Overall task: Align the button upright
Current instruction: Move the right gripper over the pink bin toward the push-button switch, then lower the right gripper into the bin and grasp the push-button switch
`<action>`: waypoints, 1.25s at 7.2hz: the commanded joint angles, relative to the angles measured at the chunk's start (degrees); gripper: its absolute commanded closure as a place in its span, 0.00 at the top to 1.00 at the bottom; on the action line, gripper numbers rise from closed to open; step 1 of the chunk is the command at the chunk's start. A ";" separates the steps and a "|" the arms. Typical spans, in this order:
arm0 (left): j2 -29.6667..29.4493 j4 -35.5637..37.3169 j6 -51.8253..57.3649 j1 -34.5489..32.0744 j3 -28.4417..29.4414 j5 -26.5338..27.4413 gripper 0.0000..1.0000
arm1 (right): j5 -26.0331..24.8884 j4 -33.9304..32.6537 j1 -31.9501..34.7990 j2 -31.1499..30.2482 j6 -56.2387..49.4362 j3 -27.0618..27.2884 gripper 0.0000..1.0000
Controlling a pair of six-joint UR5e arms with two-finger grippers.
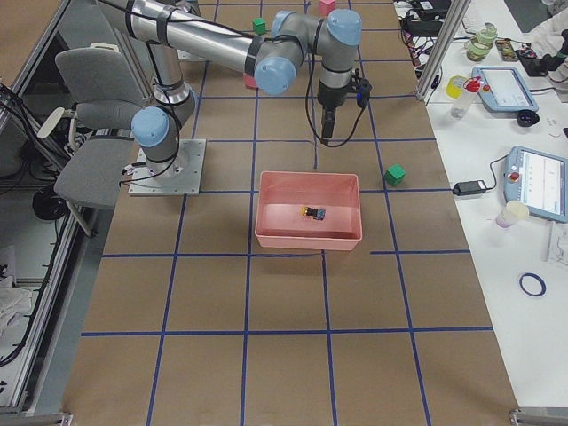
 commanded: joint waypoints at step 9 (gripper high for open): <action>0.00 0.00 0.00 0.00 0.00 0.09 1.00 | 5.83 -22.24 -9.38 9.49 -11.43 12.64 1.00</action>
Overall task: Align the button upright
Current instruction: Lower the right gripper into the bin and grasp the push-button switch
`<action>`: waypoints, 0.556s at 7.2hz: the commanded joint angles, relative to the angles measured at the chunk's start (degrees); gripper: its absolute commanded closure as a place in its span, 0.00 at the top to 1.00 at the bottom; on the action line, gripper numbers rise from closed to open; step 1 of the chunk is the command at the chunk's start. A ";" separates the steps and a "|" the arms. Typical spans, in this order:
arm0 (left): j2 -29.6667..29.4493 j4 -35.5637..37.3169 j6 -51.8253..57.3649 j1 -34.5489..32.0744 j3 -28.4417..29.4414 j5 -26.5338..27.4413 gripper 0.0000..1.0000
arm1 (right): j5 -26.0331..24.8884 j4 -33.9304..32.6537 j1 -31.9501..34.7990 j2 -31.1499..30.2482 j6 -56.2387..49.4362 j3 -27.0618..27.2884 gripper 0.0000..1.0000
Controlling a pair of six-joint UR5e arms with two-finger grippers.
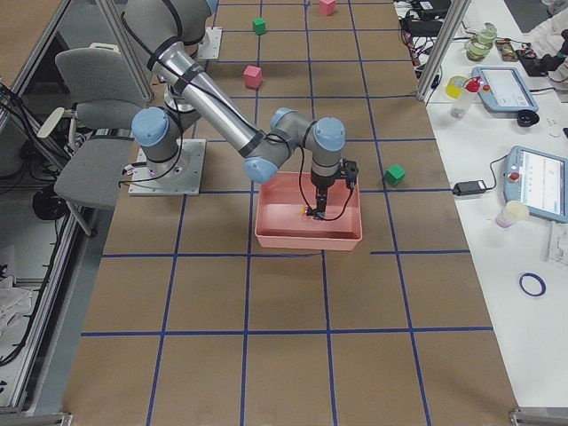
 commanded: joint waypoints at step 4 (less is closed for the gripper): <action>0.00 0.00 0.00 0.00 0.00 0.00 1.00 | -0.32 -4.02 -0.01 3.43 -0.62 -0.04 0.99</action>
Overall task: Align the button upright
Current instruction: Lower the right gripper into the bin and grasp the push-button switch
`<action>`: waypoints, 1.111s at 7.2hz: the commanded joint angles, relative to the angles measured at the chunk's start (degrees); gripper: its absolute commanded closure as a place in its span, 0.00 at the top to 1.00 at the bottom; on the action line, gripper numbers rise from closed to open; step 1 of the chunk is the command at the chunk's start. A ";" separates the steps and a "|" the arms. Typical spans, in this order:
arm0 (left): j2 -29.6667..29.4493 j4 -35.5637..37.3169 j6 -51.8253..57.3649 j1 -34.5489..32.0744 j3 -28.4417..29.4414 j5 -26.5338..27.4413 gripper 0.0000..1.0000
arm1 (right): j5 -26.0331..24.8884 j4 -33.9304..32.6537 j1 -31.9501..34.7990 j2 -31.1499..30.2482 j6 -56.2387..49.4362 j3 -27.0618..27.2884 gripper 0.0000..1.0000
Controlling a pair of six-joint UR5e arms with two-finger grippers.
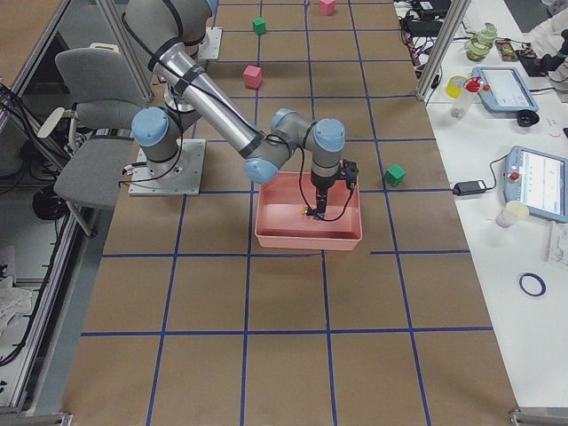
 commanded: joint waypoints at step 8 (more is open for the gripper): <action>0.00 0.00 0.00 -0.09 0.00 0.17 1.00 | -0.85 -3.39 0.00 3.78 -1.06 0.05 1.00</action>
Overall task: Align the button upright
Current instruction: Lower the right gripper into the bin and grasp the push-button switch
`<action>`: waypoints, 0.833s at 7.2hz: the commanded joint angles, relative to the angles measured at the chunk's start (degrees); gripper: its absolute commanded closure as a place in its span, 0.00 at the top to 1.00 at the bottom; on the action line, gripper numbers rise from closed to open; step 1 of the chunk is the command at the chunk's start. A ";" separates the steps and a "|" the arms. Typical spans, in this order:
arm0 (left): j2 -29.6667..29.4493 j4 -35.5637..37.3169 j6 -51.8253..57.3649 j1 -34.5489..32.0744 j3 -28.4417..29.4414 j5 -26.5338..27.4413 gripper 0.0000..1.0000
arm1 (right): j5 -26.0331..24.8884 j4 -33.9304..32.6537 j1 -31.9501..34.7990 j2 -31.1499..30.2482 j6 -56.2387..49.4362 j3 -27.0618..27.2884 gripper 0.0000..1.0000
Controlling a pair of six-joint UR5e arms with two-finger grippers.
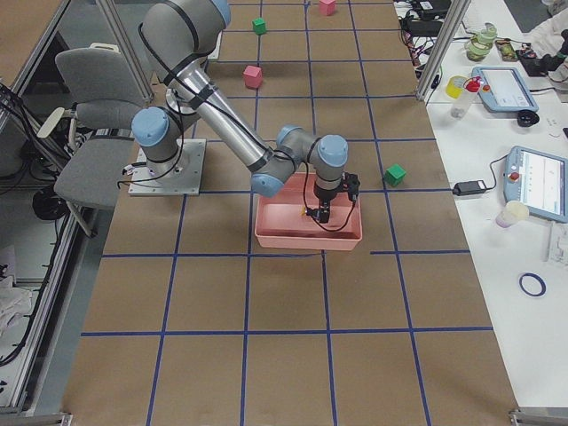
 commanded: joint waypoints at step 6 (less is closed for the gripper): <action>0.00 0.00 0.00 -0.02 0.00 0.00 1.00 | -0.52 0.03 0.00 0.11 -1.01 1.63 0.95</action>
